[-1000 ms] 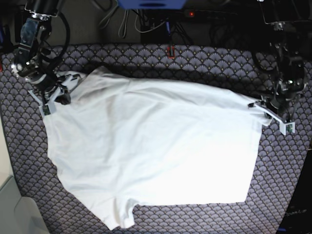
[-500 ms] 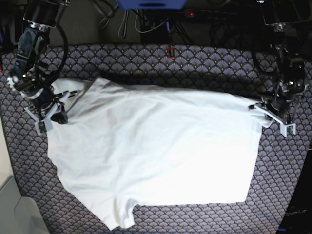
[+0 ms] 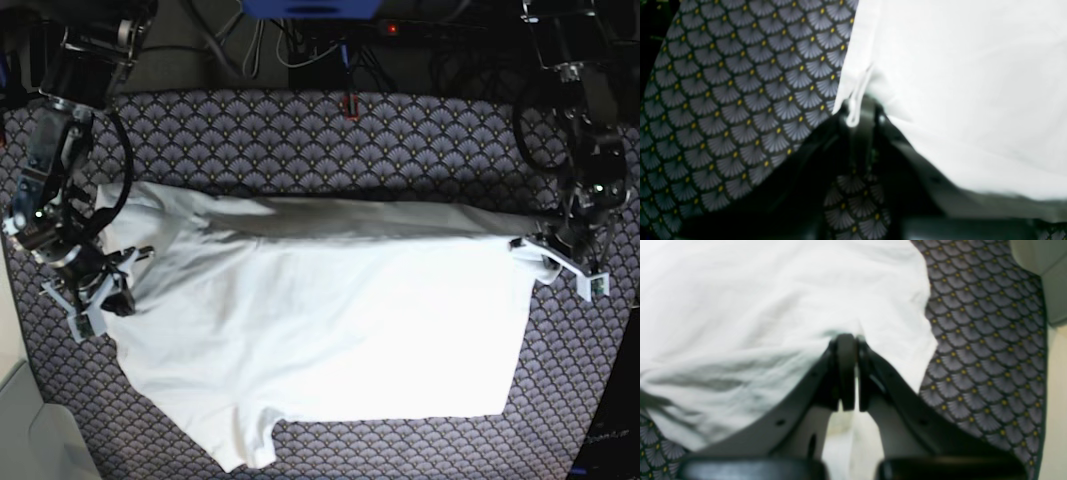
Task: Fold the T-shirt properly
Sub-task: 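Drag the held shoulder edge across the shirt toward the hem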
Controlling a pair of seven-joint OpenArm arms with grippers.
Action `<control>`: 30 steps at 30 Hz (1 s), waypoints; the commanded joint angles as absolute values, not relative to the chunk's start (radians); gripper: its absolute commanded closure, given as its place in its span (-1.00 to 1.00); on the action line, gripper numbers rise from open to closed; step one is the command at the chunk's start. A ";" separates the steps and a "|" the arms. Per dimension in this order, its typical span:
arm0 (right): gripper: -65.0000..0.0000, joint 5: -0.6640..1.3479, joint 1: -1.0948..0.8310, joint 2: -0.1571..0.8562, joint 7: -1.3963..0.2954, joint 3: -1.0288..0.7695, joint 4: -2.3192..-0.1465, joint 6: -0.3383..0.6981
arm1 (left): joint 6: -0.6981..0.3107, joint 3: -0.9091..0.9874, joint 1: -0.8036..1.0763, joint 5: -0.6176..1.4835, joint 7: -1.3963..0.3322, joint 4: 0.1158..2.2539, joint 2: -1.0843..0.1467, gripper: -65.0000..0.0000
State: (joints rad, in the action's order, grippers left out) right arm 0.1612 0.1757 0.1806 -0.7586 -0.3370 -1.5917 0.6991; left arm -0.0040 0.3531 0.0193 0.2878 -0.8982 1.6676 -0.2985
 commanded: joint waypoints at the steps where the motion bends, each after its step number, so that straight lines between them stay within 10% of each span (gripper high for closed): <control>1: 1.00 0.174 0.199 0.191 -0.736 -0.331 -1.607 0.698 | -0.004 0.357 0.001 0.285 -0.875 1.682 -0.312 0.99; 17: 1.00 0.174 0.194 0.191 -0.739 -0.271 -1.606 0.698 | -0.010 0.357 -0.013 0.283 -0.877 1.682 -0.315 0.96; 30: 0.51 0.084 0.191 0.171 -0.739 -0.189 -1.644 0.698 | -0.012 0.361 0.018 0.285 -0.877 1.695 -0.323 -0.24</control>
